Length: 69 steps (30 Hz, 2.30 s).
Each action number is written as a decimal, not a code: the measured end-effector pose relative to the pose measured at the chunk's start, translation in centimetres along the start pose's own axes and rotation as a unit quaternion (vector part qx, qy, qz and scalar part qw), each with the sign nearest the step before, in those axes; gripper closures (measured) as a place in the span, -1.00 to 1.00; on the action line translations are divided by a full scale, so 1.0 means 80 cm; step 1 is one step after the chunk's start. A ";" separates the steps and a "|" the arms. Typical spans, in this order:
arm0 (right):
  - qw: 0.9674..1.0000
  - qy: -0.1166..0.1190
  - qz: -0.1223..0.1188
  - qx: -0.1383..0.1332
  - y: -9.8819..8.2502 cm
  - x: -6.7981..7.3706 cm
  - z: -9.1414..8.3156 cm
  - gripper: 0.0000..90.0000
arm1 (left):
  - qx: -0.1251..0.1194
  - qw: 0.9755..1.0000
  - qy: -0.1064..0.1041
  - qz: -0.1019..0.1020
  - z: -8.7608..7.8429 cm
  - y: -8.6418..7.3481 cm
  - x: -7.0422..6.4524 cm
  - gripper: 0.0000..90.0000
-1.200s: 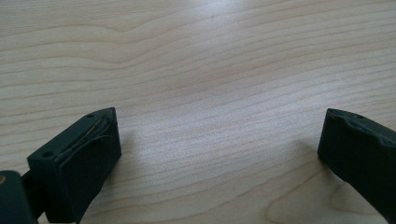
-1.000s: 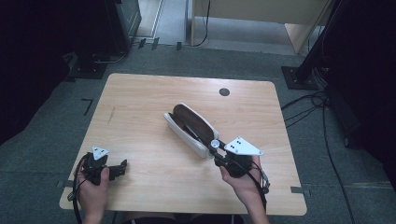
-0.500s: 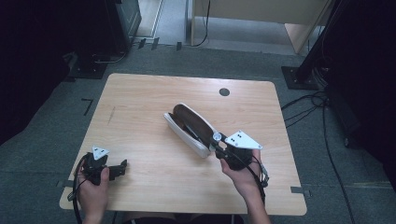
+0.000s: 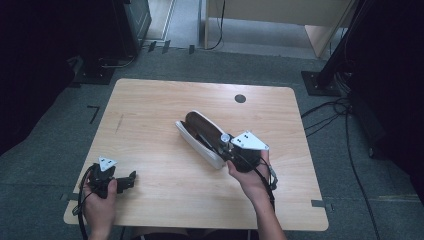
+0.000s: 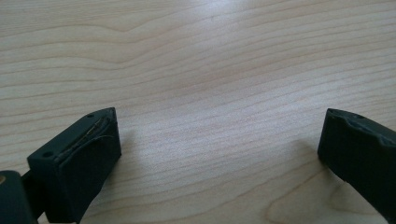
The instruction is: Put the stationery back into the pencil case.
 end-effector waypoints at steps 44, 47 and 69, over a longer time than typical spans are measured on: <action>0.998 0.031 0.009 0.062 -0.021 -0.002 0.091 0.44 | 0.000 1.000 0.000 0.000 0.000 0.000 0.000 -1.00; 0.998 0.027 0.008 0.058 -0.019 -0.002 0.090 0.45 | 0.000 1.000 0.000 0.001 0.000 0.000 0.000 -1.00; 0.999 0.023 0.009 0.037 -0.018 -0.005 0.065 0.76 | 0.000 1.000 0.000 -0.001 0.000 0.000 0.000 -1.00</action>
Point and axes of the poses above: each handheld gripper's, and its own axes: z roughly forward along the jaws, y roughly out of its top, x roughly to its left, the point moved 5 cm from there along z, roughly forward along the jaws, and after that the axes turned 15 degrees about y, right-handed, at the moved point
